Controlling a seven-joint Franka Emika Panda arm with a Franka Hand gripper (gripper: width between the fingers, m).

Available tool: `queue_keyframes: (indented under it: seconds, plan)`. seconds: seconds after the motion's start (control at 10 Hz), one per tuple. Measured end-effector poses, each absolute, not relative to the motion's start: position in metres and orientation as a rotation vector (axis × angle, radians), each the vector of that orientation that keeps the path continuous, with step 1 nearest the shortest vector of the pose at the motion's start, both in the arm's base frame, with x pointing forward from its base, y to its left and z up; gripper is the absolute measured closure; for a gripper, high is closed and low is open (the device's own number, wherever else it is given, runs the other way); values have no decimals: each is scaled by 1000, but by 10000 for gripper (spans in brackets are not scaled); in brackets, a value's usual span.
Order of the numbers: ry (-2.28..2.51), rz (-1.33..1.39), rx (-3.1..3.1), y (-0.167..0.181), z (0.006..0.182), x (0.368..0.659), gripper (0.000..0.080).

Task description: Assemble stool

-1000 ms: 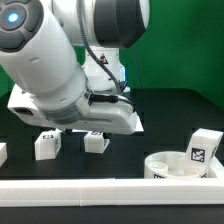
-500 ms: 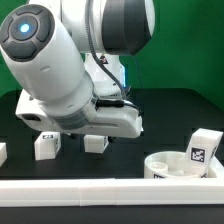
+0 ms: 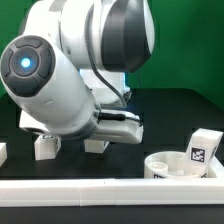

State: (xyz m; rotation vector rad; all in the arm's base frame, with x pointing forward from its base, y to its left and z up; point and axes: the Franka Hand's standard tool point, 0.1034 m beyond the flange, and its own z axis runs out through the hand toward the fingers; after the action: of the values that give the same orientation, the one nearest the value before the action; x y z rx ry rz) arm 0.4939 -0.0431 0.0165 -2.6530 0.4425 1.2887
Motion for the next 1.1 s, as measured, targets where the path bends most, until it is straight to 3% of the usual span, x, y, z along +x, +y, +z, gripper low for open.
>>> queue_keyframes:
  seconds: [0.6,0.7,0.8,1.1]
  plan:
    - [435,1302,-2649,-39,10,487,174]
    - [437,1301,-2649,-40,10,487,344]
    - [439,1300,-2648,-42,10,487,462]
    - [440,1294,-2650,-43,10,489,462]
